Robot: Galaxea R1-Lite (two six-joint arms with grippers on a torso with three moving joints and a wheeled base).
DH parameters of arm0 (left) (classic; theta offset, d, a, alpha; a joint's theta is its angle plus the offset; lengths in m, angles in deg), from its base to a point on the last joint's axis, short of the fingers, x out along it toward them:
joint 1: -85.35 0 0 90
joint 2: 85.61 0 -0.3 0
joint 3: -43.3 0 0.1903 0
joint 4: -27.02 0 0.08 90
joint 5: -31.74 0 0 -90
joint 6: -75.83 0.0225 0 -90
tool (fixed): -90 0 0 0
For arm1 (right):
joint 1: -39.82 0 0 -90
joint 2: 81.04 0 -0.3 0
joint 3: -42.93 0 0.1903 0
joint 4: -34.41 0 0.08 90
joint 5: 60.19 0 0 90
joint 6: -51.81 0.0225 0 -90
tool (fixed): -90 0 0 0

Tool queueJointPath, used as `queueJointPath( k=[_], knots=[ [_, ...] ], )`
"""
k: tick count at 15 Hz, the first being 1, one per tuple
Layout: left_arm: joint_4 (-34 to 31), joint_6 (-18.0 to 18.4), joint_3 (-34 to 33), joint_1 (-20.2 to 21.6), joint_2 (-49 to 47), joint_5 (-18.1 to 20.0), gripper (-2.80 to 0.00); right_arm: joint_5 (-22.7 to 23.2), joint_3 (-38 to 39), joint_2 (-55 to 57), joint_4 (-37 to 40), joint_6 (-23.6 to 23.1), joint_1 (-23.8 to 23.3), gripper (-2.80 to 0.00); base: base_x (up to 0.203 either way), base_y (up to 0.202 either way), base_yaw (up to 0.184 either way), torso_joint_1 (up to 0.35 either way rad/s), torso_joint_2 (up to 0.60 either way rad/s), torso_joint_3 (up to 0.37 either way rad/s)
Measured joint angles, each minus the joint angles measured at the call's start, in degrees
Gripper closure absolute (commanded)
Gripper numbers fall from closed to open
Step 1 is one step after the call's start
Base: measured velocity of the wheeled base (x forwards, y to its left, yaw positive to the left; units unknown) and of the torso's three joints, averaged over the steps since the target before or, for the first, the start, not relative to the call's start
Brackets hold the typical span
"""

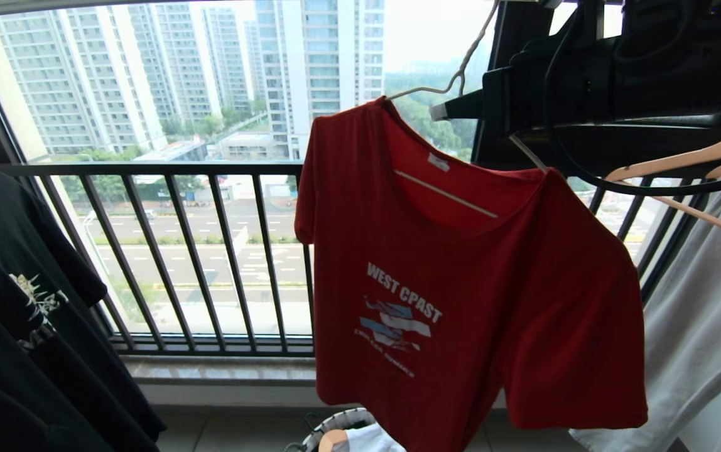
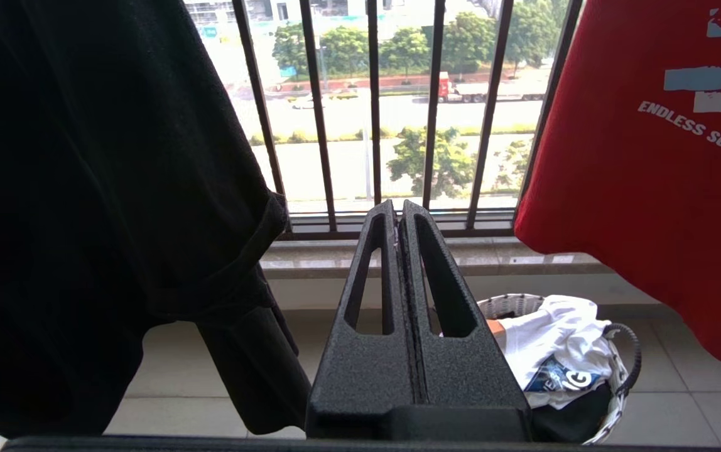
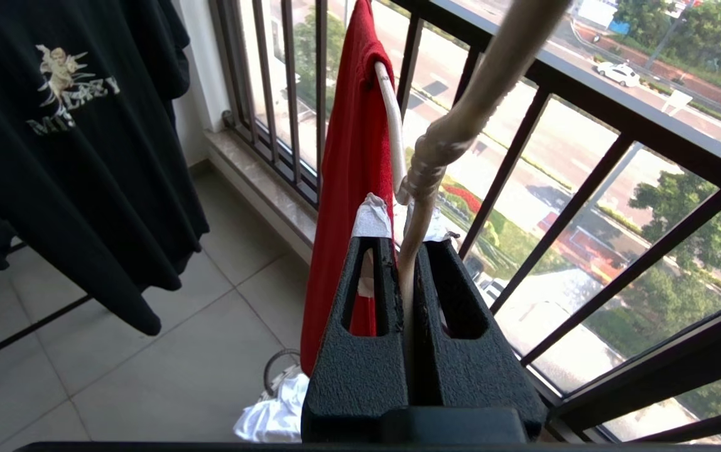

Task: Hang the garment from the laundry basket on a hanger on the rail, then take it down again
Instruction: Take the clothes off the clothes rack

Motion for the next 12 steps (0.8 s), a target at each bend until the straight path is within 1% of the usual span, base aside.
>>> queueJointPath(
  k=[3, 7, 12],
  knots=[
    [0.02, 0.02, 0.00, 0.00, 0.00, 0.00, 0.00, -0.90, 0.88, -1.03, 0.09, -0.05, 0.00, 0.00, 0.000, 0.000, 0.000, 0.000, 0.00, 0.000],
    [0.01, 0.02, 0.00, 0.00, 0.00, 0.00, 0.00, -0.89, 3.40, -3.35, 0.09, -0.06, 0.00, 0.00, 0.000, 0.000, 0.000, 0.000, 0.00, 0.000],
    [0.02, -0.06, 0.00, 0.00, 0.00, -0.01, 0.00, -0.93, 4.41, -6.09, 0.17, -0.15, 0.00, 0.00, 0.000, 0.000, 0.000, 0.000, 0.00, 0.000]
  ],
)
